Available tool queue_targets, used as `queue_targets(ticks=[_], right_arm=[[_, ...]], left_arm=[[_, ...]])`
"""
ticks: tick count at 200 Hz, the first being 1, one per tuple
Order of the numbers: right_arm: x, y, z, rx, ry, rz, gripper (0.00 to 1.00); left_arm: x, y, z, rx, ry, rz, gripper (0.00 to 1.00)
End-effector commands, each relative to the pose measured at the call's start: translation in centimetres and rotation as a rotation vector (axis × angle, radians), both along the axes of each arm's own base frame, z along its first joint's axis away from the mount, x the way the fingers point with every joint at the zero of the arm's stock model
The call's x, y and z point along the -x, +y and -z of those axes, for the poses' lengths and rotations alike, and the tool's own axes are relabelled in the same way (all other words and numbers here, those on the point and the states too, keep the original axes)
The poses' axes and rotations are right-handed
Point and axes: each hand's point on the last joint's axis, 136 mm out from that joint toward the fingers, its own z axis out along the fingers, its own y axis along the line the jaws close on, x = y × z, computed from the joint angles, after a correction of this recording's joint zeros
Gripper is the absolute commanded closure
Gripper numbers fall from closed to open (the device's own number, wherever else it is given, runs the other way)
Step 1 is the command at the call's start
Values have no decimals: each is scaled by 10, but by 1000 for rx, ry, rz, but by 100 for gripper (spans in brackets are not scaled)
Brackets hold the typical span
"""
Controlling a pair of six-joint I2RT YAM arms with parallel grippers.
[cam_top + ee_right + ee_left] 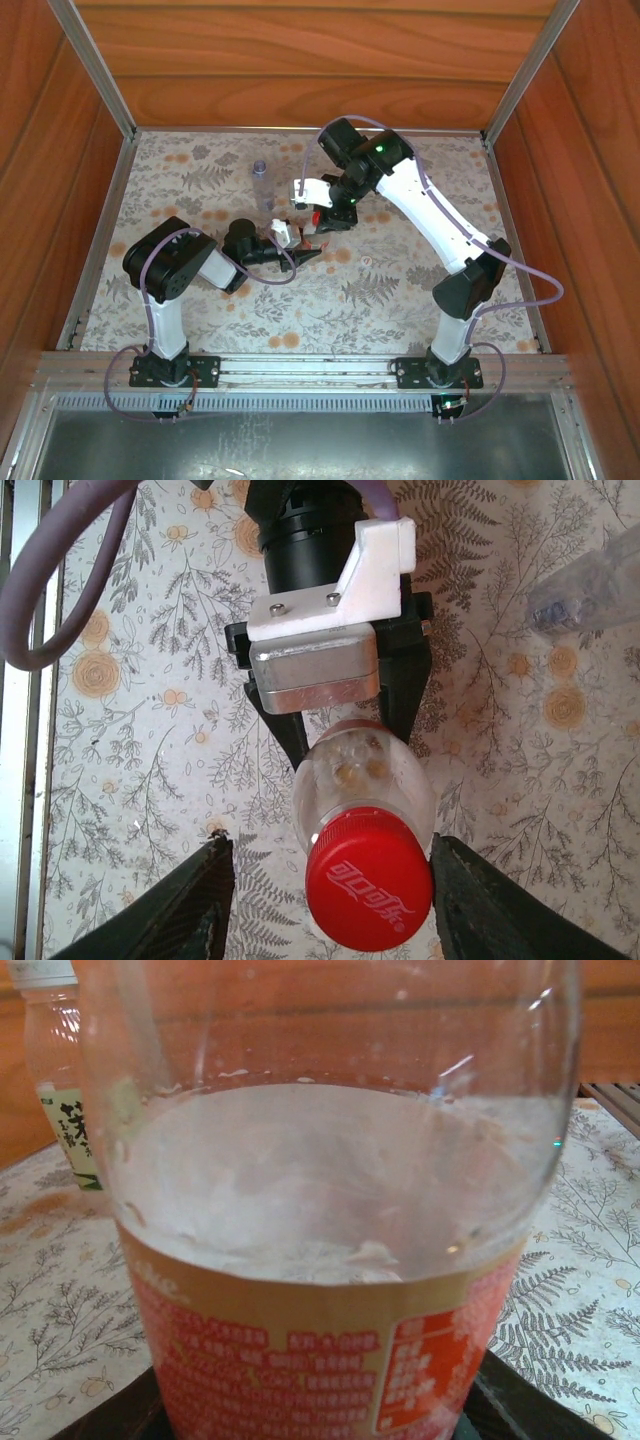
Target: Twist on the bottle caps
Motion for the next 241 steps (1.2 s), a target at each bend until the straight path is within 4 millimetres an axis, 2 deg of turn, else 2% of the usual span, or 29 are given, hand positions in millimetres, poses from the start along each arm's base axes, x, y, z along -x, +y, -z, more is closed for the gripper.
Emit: queue_targets(ticks=[1,43,128,151,198,241], right_arm=[[7,-3,-2,22,-21,-76,48],[4,-2,4,39,-14,-73,59],[1,-2,12,68,-17,-55,72],[-1,-3,14,81,-22,-26,75],[-10,-2,16,94,5,172,78],[-8,-2,19,103,88,419,80]], left_arm=[[14,9,45,-114,153,11,49],[12,8,44,-111,160,11,49],[9,8,45,-110,173,0,49],[2,9,44,-108,186,-40,50],[-26,14,35,-91,204,-199,51],[-37,16,30,-84,195,-273,52]])
